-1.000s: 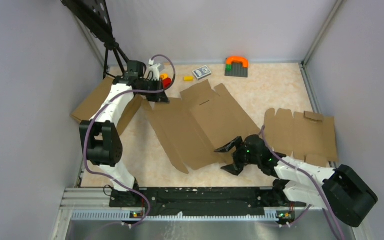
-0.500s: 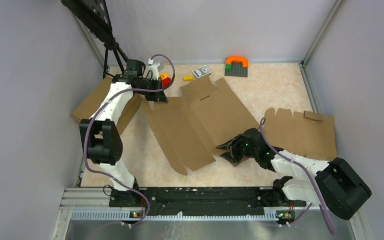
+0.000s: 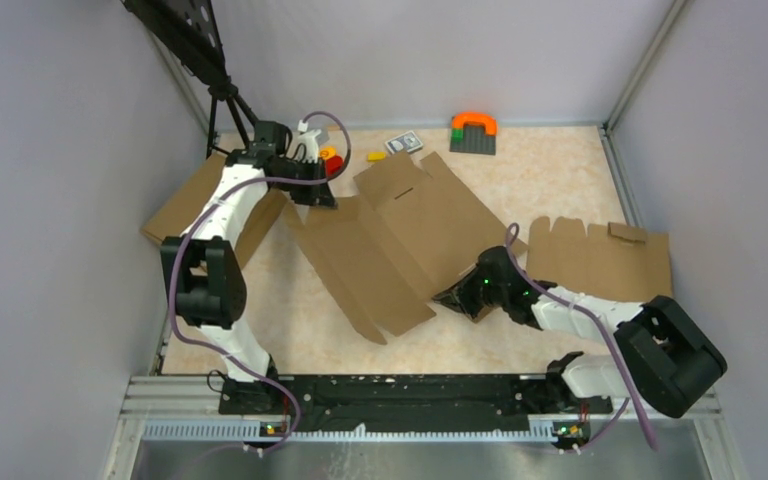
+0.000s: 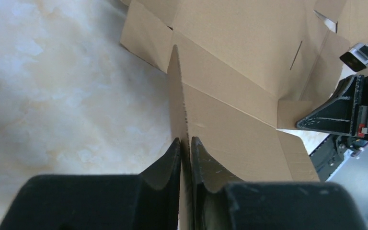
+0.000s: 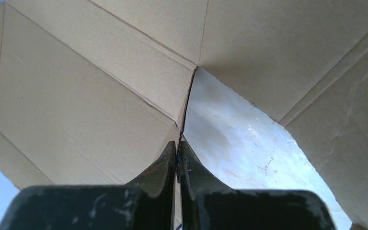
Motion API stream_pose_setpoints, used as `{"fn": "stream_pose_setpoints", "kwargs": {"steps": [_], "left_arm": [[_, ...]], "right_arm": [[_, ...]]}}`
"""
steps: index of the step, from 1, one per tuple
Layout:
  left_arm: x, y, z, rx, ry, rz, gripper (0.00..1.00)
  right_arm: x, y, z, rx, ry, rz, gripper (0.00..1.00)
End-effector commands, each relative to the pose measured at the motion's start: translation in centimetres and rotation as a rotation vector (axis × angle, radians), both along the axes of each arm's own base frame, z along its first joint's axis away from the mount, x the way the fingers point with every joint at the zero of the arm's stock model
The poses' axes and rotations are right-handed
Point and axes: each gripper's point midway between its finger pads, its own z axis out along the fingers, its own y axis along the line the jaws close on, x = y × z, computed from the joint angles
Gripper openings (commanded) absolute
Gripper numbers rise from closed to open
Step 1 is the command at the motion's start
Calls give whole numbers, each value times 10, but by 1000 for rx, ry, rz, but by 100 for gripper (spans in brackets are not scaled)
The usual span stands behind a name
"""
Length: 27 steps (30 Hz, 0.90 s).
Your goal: Fold the paper box
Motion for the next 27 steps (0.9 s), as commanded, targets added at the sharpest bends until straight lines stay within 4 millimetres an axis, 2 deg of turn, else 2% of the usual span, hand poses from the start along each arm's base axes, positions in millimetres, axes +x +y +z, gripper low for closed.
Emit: {"fn": "stream_pose_setpoints", "kwargs": {"steps": [1,8,10,13,16,18,19,21,22,23,24,27], "left_arm": [[1,-5,4,-23,3,-12,16],[6,-11,-11,-66,44,-11,21],[8,-9,-10,-75,31,2,20],[13,-2,-2,-74,-24,51,29],[12,9,-3,-40,-54,106,44],[6,16,-16,-2,-33,140,53],[4,18,-23,8,-23,158,61],[0,20,-35,8,-17,180,66],[2,20,-39,2,-26,203,75],[3,21,-42,-3,-20,235,89],[4,22,-45,-17,-10,262,98],[11,26,-44,-85,80,357,99]], "right_arm": [[11,5,15,-6,-77,39,0],[8,8,19,18,-100,65,0],[7,7,19,12,-105,70,0],[5,5,19,8,-109,72,0],[3,3,18,8,-112,77,0],[2,3,18,7,-118,82,0],[1,2,18,8,-121,86,0],[0,2,18,8,-129,92,0],[-1,2,19,9,-135,97,0],[-1,1,19,5,-137,100,0],[-2,1,19,0,-141,105,0],[-2,-1,19,-16,-141,108,0]]}}
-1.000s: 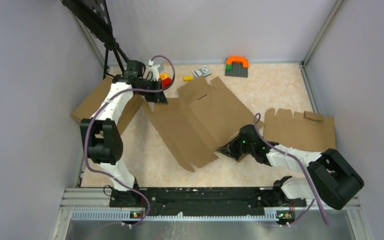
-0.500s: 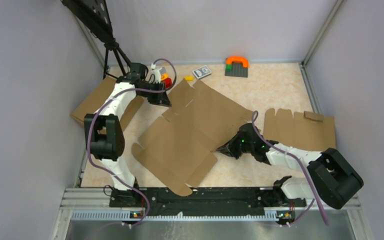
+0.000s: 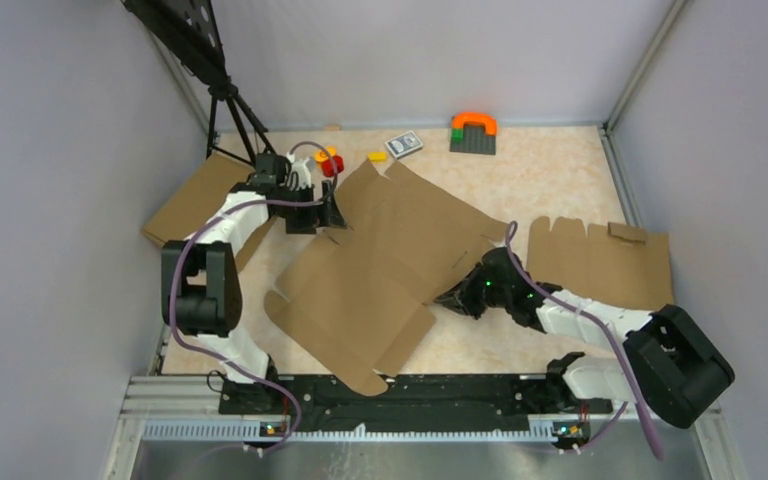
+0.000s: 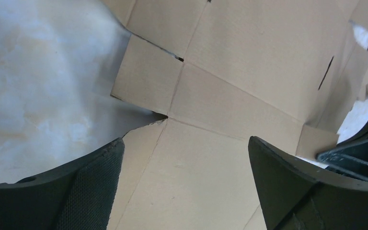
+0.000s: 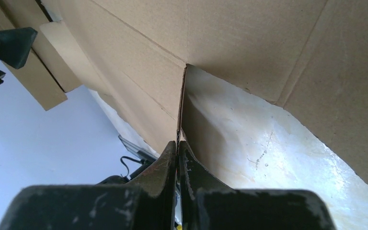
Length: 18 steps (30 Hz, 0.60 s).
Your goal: Fold the paper box
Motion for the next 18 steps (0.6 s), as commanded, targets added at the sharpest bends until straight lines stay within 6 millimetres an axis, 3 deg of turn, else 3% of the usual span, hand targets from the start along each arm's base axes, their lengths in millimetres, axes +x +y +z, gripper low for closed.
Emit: {"fn": "stream_pose_setpoints", "kwargs": {"steps": [1,4,7,9,13,18], "left_arm": [[28,7,21,-122,-2,162,99],[35,24,27,-198,5,232,99],[39,38,18,-158,-23,248,99],[41,37,7,-147,12,223,98],[42,31,-15,-176,100,185,84],[45,21,-24,-216,132,157,76]], "right_arm": [[3,0,12,5,-58,22,0],[4,0,14,8,-64,21,0],[4,0,15,9,-66,21,0],[4,0,15,9,-66,21,0],[5,1,15,6,-65,27,0],[4,3,15,6,-58,41,0]]}}
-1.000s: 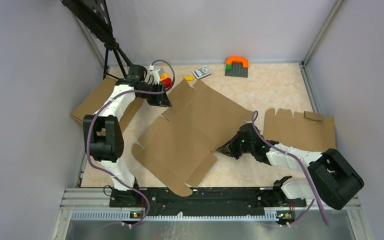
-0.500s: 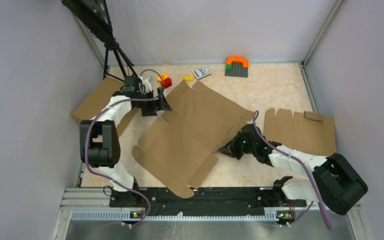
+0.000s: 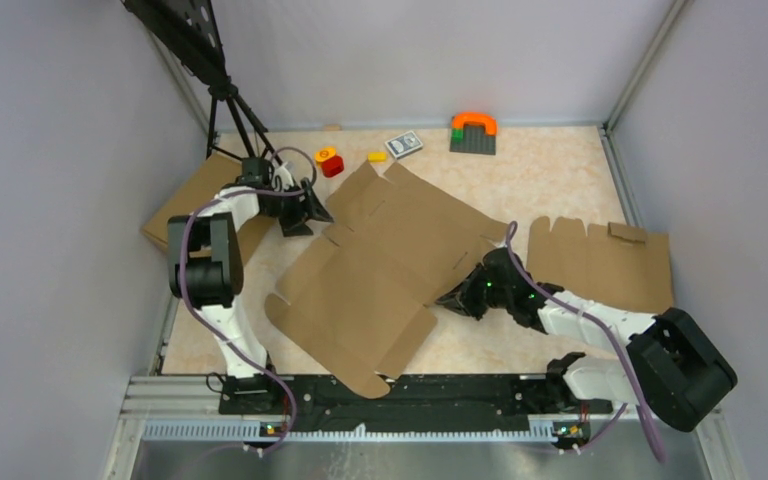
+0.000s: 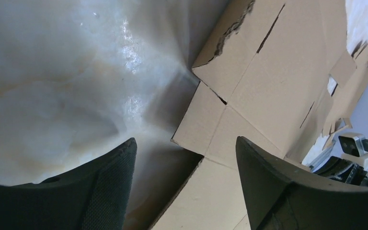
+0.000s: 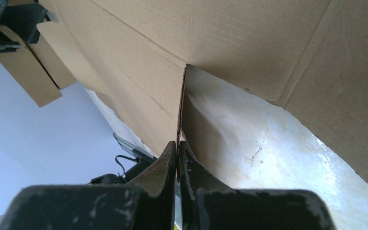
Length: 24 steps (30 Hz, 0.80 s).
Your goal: Fold the paper box
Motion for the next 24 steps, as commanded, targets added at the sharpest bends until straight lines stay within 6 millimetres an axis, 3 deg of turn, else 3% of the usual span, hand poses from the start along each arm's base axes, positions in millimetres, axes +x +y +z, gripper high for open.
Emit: {"fn": "stream_pose_setpoints", "kwargs": {"steps": [1,9,15,20,22,24], "left_arm": [[8,-16,10,-63,-29,-57,75],[0,-64,19,-192,-25,-196,68],[-11,-76,20,-184,-27,-243,54],[-22,-85,8,-170,12,-272,43],[-27,-90,7,-143,12,-285,44],[-30,-93,6,-114,3,-286,53]], "right_arm": [[7,6,15,24,-43,21,0],[8,10,15,22,-40,40,0],[14,9,13,-23,-56,50,0],[19,11,12,-48,-55,67,0],[21,13,10,-63,-49,82,6],[22,15,7,-76,-44,96,11]]}}
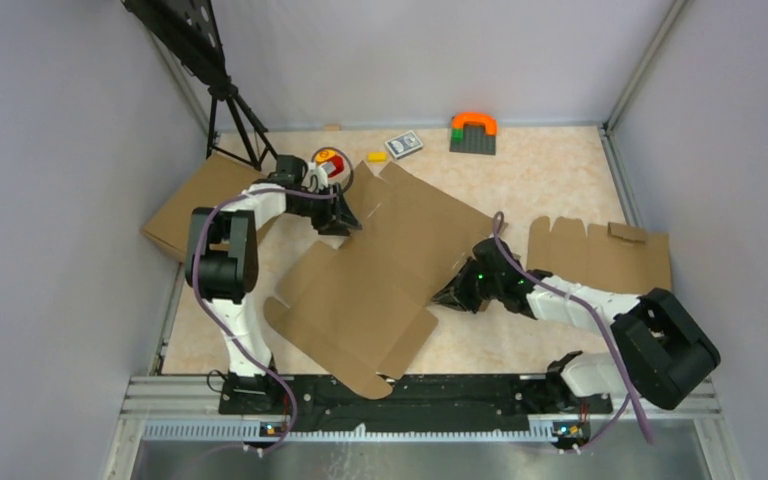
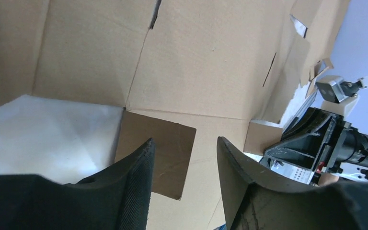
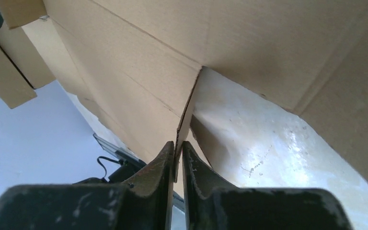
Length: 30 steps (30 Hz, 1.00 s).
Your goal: Fold the paper box
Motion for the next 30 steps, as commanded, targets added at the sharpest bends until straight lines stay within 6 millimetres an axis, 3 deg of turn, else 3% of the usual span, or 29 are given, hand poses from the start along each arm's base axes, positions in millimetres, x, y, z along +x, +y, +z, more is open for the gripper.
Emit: {"fn": "stream_pose_setpoints", "kwargs": {"steps": [1,8,14,16,22,27,30], "left_arm": [[-10,-12,1,34,-32,-40,53],[-18,-15,-18,27,14,-66,46],[-24,-14,-31,35,38,-66,41],[-26,-13,-35,36,45,-66,40],[-29,-13,-41,37,57,-71,36],[-32,-14,-44,29,57,-65,34],[-35,-13,-49,35,67,-66,33]], "right_arm": [[17,11,12,-2,-56,45,12],[23,22,14,1,-74,104,19],[25,25,9,-12,-97,155,31],[32,34,11,-1,-141,211,37],[37,55,4,49,-150,336,40],[42,60,6,64,-217,372,59],[48,57,6,25,-237,365,60]]}}
